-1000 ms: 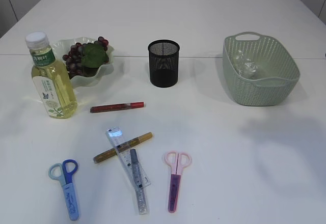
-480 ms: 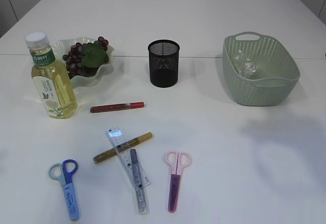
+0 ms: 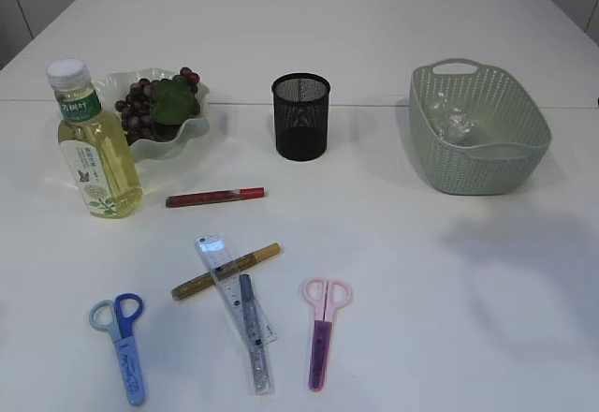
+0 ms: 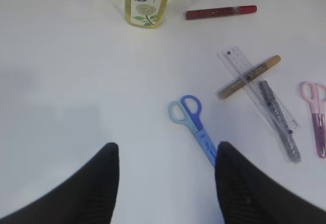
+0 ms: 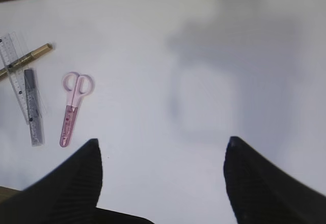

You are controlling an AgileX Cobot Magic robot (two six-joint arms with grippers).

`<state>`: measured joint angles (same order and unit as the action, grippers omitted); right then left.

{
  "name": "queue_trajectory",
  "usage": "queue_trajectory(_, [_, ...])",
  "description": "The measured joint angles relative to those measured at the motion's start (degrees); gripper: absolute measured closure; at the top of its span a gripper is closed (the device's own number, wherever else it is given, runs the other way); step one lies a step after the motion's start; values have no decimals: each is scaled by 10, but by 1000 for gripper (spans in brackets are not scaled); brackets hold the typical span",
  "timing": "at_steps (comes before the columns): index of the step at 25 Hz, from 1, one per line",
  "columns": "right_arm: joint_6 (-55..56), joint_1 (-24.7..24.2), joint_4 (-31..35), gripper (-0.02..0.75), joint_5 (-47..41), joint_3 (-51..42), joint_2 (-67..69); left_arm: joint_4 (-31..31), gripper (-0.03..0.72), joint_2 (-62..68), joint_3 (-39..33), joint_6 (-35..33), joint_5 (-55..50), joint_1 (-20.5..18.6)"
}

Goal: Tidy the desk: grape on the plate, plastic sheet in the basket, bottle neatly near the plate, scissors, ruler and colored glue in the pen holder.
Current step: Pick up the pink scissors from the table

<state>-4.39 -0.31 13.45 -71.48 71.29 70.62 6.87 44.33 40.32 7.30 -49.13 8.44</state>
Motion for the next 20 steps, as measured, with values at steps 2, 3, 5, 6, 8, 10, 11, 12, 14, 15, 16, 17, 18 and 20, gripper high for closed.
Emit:
queue_trajectory(2, [0,0,0,163,0,0,0,1,251,0,0,0,0,0])
queue_trajectory(3, [0,0,0,163,0,0,0,1,251,0,0,0,-1,0])
queue_trajectory(5, [0,0,0,163,0,0,0,1,251,0,0,0,-7,0])
queue_trajectory(6, [0,0,-2,163,0,0,0,1,251,0,0,0,-12,0])
queue_trajectory(8, [2,0,-2,163,0,0,1,1,251,0,0,0,-20,0])
queue_trajectory(10, [9,0,3,163,0,0,8,1,251,0,0,0,-26,0])
queue_trajectory(11, [13,2,6,163,0,0,15,1,251,0,0,0,-27,0])
queue_trajectory(12, [20,6,5,163,0,0,21,1,251,0,0,0,-27,0])
queue_trajectory(14, [49,26,-12,163,0,0,27,2,252,0,0,0,-27,0])
queue_trajectory(15, [69,40,-25,163,0,0,27,2,252,0,0,0,-27,0])
queue_trajectory(16, [89,54,-36,163,0,0,27,2,252,0,0,0,-28,0])
queue_trajectory(17, [106,73,-51,163,0,0,28,2,252,0,0,0,-28,0])
queue_trajectory(18, [127,92,-66,163,0,0,32,2,252,0,0,0,-30,0])
queue_trajectory(20, [164,126,-88,163,0,0,42,2,252,0,0,0,-33,0])
